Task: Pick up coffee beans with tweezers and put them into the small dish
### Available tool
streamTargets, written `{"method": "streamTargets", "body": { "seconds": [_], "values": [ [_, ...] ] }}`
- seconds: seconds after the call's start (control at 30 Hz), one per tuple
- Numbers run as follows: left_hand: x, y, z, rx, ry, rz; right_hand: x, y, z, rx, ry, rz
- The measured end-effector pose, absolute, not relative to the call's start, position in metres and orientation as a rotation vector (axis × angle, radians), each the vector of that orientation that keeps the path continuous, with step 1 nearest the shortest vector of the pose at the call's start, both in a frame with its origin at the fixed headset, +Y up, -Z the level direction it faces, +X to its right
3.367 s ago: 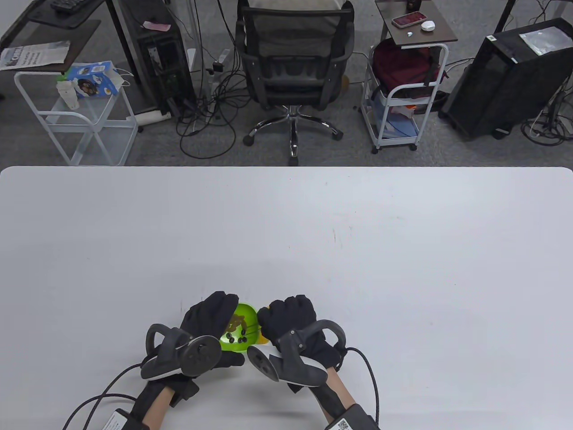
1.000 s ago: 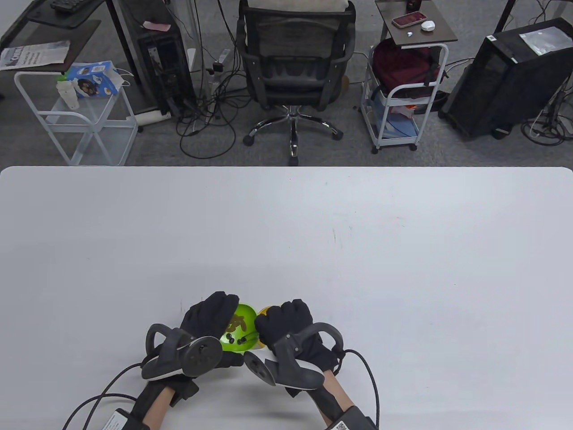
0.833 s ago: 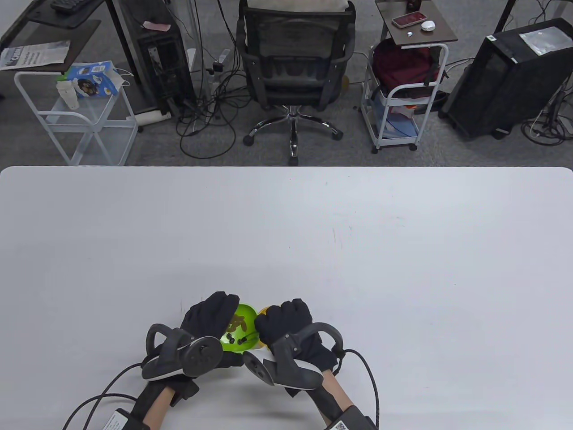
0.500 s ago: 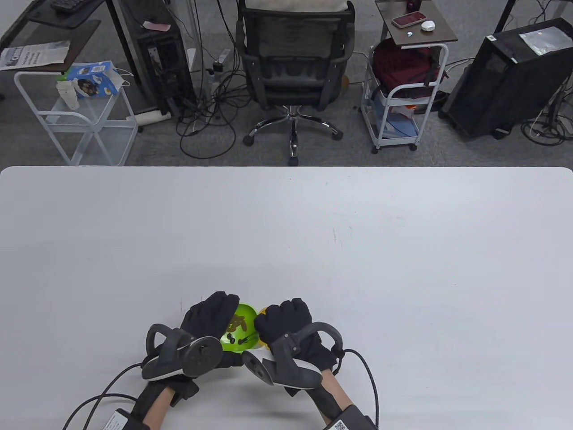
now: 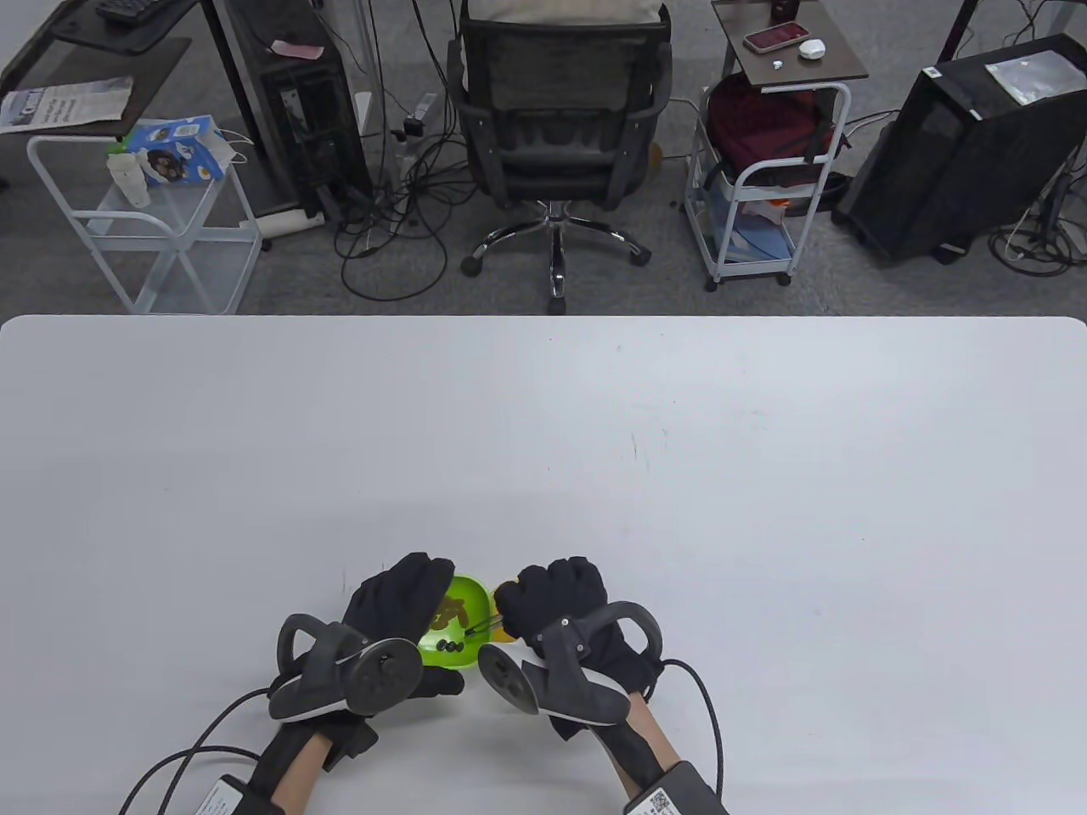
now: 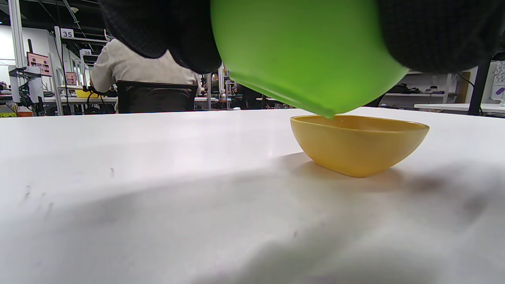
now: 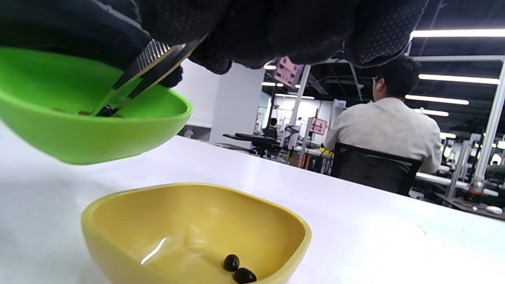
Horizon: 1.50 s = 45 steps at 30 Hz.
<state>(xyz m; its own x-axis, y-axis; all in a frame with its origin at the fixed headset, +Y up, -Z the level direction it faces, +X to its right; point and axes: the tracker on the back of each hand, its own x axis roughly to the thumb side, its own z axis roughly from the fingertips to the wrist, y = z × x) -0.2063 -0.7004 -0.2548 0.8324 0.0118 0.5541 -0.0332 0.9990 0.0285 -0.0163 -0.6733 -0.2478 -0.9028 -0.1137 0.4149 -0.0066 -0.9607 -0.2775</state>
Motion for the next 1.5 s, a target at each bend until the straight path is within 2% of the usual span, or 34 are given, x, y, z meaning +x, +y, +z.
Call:
{"method": "streamTargets", "body": {
  "seconds": [0.27, 0.7, 0.93, 1.5],
  "values": [
    [-0.207, -0.700, -0.255, 0.036, -0.586, 0.023, 0.011, -0.664, -0.254, -0.585, 0.448, -3.113],
    [-0.207, -0.700, -0.255, 0.039, -0.586, 0.028, 0.033, -0.668, -0.262, -0.485, 0.421, -3.189],
    [-0.207, -0.700, -0.255, 0.038, -0.587, 0.027, 0.028, -0.666, -0.257, -0.539, 0.476, -3.190],
    [-0.206, -0.701, -0.255, 0.035, -0.588, 0.024, -0.007, -0.678, -0.245, -0.712, 0.436, -3.050]
  ]
}}
